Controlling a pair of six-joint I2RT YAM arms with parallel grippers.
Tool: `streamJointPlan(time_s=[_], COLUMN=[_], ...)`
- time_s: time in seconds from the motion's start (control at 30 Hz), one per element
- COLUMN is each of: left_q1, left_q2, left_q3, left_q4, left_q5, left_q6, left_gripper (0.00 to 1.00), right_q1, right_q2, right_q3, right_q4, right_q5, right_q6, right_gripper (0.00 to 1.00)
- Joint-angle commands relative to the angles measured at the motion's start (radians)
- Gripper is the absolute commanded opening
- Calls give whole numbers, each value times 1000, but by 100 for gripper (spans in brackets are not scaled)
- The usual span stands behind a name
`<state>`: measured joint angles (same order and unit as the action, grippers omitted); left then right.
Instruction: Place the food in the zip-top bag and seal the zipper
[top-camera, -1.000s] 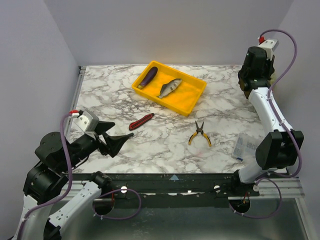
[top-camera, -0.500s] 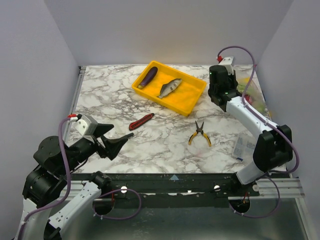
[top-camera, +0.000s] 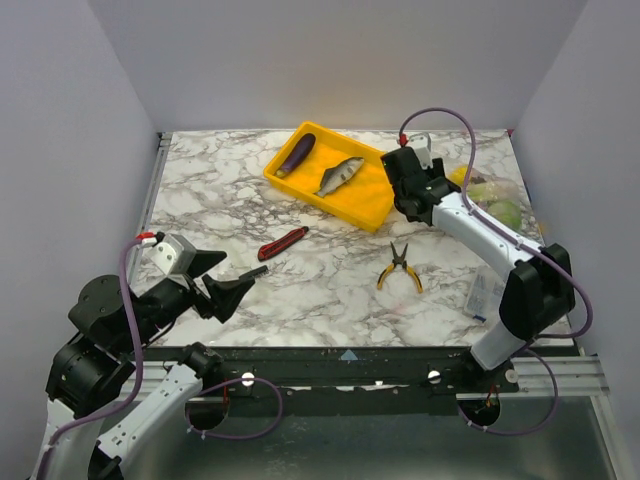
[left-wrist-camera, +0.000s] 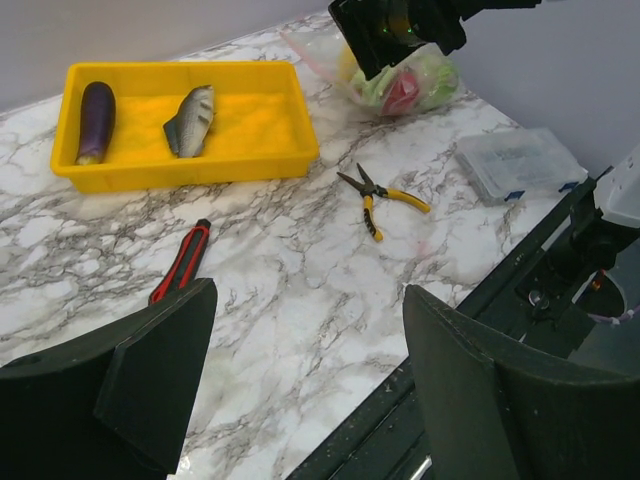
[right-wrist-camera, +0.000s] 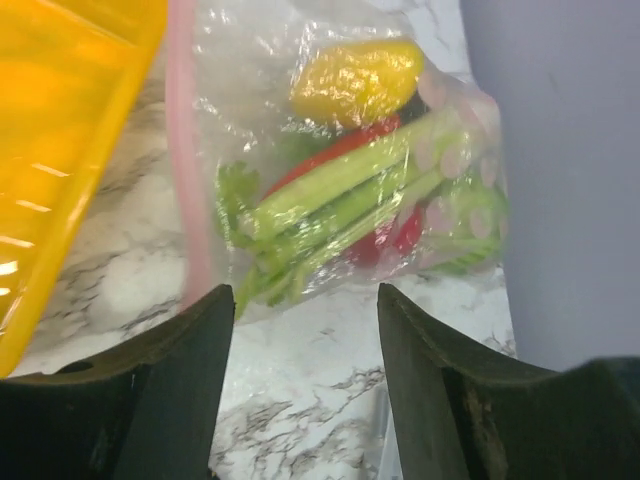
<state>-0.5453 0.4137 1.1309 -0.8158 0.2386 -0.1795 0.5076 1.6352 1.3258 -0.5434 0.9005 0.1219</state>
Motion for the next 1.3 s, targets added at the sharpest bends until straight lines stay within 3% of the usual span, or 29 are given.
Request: streamJointPlan(time_s=[0.0, 0.17, 0.43, 0.63, 0.87, 1.07, 1.27], left_q1=[1, 2, 1, 1, 1, 1, 1], left_q2=[-15, -1, 4, -65, -159, -213, -245], left_q3=[10, 24, 80, 99, 80, 68, 35], left_q4=[-22, -23, 20, 120, 271, 351, 402], left_q5=[-28, -45, -153, -316, -480, -580, -632], left_q6=[14, 26, 17, 15, 18, 16, -10], left_gripper=[77, 77, 78, 79, 85, 98, 98], right_q1=[19, 21, 20, 21, 20, 20, 18], right_q2=[-93, -225, -429, -643, -821, -873, -908], right_q3=[110, 175, 293, 259, 176, 185, 113], right_q4=[-147, -195, -179, 8, 139, 105, 26], right_q5=[-230, -467, -570, -642, -538, -389, -363], right_q6=[77, 120, 168, 151, 157, 169, 180], right_gripper=[64, 70, 78, 99, 99, 99, 99])
